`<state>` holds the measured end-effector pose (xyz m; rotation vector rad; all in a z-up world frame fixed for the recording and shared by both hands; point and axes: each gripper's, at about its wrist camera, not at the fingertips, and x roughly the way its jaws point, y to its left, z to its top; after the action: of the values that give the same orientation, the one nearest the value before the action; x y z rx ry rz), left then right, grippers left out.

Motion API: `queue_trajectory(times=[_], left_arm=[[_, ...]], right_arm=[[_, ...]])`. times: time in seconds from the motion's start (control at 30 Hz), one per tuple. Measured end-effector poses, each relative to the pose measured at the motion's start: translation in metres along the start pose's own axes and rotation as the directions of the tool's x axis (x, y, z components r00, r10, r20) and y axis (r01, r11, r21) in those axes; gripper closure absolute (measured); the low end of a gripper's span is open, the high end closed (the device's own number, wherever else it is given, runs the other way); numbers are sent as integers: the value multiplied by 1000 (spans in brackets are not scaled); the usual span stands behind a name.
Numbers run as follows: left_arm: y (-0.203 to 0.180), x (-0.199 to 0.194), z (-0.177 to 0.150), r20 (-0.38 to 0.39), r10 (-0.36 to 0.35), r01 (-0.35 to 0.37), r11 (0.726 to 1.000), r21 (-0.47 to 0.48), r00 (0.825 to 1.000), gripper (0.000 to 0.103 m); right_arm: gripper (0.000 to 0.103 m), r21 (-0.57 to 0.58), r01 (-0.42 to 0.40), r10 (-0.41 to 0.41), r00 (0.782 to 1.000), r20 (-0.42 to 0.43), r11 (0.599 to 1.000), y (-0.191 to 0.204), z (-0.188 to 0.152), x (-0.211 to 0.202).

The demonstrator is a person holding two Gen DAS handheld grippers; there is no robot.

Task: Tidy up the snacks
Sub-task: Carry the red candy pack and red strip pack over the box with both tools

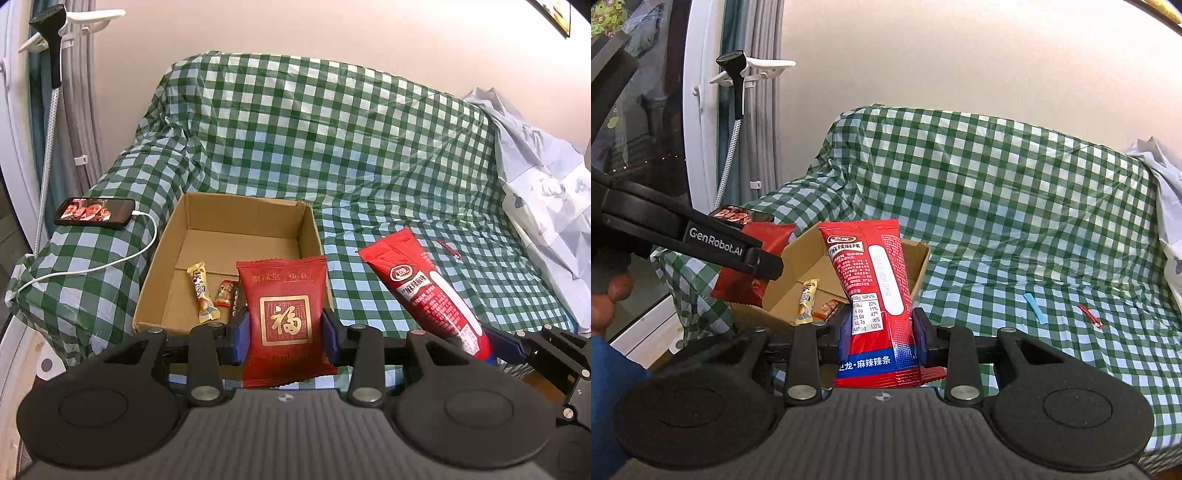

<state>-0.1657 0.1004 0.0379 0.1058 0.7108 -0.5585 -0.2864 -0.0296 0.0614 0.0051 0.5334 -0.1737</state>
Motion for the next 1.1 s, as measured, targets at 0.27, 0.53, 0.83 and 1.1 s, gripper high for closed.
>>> queue_trajectory(times=[0.27,0.53,0.83,1.1], left_arm=[[4,7,3,-3,16,-16,1000,-17,1000,59],[10,22,8,-27,39,-40,999,-29,999,59],[28,46,17,-68,62,-67,996,-64,996,59],[49,81,27,-130,60,-73,993,-94,990,59]], right_arm=[[69,-4,4,-4,1000,-18,1000,0,2,7],[69,-1,-3,2,999,-49,1000,-1,3,23],[69,0,-9,9,996,-87,1000,-3,10,47],[69,-18,-26,24,990,-142,999,0,15,77]])
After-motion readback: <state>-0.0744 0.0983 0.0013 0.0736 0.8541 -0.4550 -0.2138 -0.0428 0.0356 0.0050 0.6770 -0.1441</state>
